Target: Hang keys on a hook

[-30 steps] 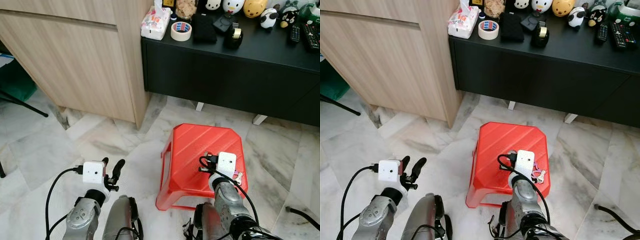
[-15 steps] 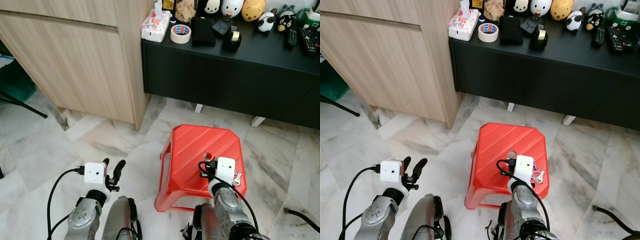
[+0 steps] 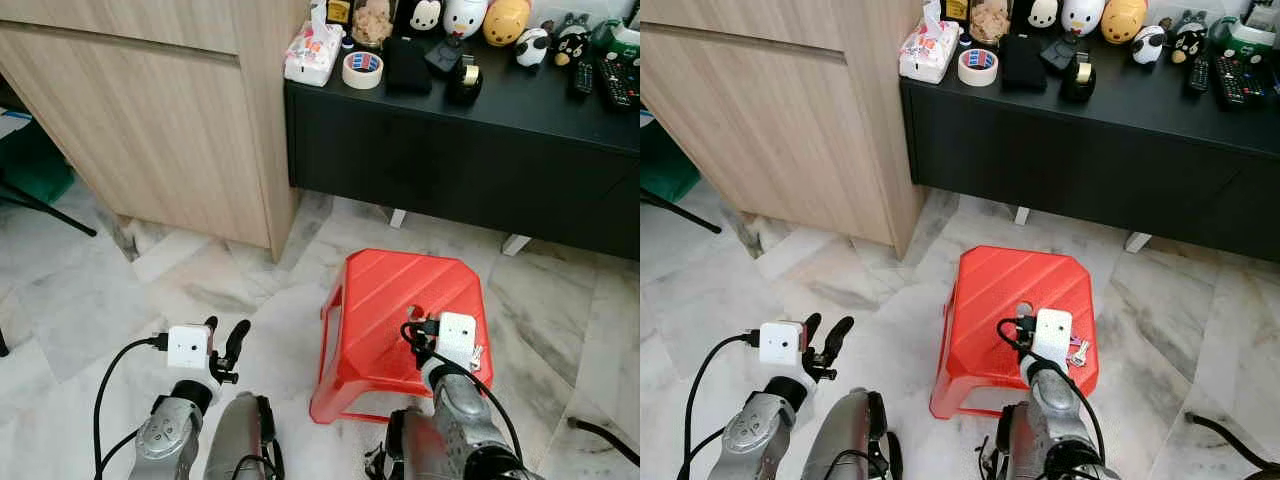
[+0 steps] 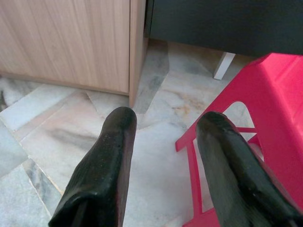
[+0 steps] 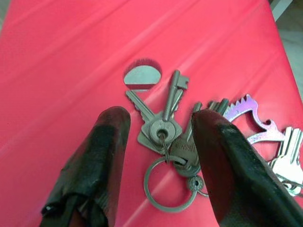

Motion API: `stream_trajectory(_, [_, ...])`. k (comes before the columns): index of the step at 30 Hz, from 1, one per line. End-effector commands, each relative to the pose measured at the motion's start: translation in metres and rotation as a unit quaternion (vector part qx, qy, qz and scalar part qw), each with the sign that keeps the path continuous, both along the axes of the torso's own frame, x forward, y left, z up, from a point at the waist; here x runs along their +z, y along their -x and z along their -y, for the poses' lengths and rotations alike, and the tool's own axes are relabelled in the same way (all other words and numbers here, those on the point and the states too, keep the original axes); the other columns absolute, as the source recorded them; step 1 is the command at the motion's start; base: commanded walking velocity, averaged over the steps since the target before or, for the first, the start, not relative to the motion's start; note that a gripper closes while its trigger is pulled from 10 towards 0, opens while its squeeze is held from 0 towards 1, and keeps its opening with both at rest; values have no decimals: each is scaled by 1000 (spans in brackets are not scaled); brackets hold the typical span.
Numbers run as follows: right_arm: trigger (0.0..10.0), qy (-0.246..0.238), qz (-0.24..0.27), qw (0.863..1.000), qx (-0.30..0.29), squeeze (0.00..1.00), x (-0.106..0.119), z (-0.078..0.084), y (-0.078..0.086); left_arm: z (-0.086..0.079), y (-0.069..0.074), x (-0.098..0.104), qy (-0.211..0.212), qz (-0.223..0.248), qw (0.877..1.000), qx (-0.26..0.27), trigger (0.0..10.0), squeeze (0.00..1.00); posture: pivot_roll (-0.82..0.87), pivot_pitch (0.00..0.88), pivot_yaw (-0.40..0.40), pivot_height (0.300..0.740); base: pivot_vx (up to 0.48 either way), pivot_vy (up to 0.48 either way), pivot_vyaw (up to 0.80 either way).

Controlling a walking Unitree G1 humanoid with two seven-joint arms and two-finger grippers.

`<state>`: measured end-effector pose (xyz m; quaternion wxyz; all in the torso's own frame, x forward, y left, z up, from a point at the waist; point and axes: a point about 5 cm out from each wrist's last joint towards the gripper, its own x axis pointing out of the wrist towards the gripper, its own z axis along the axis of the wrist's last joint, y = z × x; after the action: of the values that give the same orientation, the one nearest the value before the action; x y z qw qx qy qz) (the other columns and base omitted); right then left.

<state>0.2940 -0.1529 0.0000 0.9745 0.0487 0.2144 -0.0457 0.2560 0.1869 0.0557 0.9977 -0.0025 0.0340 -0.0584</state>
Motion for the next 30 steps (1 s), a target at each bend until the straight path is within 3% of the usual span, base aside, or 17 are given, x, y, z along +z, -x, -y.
stream_trajectory(1, [10000,2,-28,1000,-2,898,-9,3,8,-4,7,-7,-4,-14,1000,3,10000,0,96,209,-56,630,0,0,0])
stream_trajectory(2, [10000,1,-33,999,-6,114,-10,4,8,-4,7,-7,-4,-15,1000,3,10000,0,98,211,-55,630,0,0,0])
stream_trajectory(3, [10000,1,-35,999,-8,0,-10,5,8,-4,7,-7,-5,-15,1000,3,10000,0,99,212,-55,630,0,0,0])
stream_trajectory(9, [10000,7,-68,998,-15,0,-16,9,11,-5,9,-7,-6,-16,1000,2,10000,0,103,220,-52,630,0,0,0])
stream_trajectory(17, [10000,1,-62,998,-10,0,-14,7,9,-7,11,-7,-8,-17,1000,3,10000,0,109,228,-51,630,0,0,0])
stream_trajectory(18, [8902,-1,-61,998,-7,0,-14,6,8,-7,12,-6,-8,-17,1000,3,10000,0,110,230,-49,630,0,0,0])
stream_trajectory(19, [8902,-1,-61,998,-7,0,-14,6,8,-7,12,-6,-8,-17,1000,3,10000,0,110,230,-49,630,0,0,0])
stream_trajectory(20, [6314,-4,-58,998,-3,0,-13,5,8,-7,13,-6,-9,-17,1000,3,10000,0,110,232,-49,630,0,0,0])
stream_trajectory(21, [4549,-5,-57,998,-2,0,-12,4,7,-7,13,-6,-9,-17,1000,3,10000,0,110,232,-49,630,0,0,0])
stream_trajectory(23, [4039,-6,-57,998,1,0,-12,4,7,-7,14,-6,-9,-18,1000,3,10000,0,111,236,-48,630,0,0,0])
stream_trajectory(24, [2471,-7,-58,998,2,0,-13,3,7,-7,15,-7,-9,-19,1000,2,10000,0,111,240,-48,630,0,0,0])
stream_trajectory(28, [2314,-7,-59,998,4,0,-13,2,8,-8,17,-7,-10,-21,1000,2,10000,0,113,247,-46,630,0,0,0])
stream_trajectory(30, [3137,-7,-59,998,5,0,-13,1,8,-8,19,-7,-10,-22,1000,2,10000,0,115,255,-45,630,0,0,0])
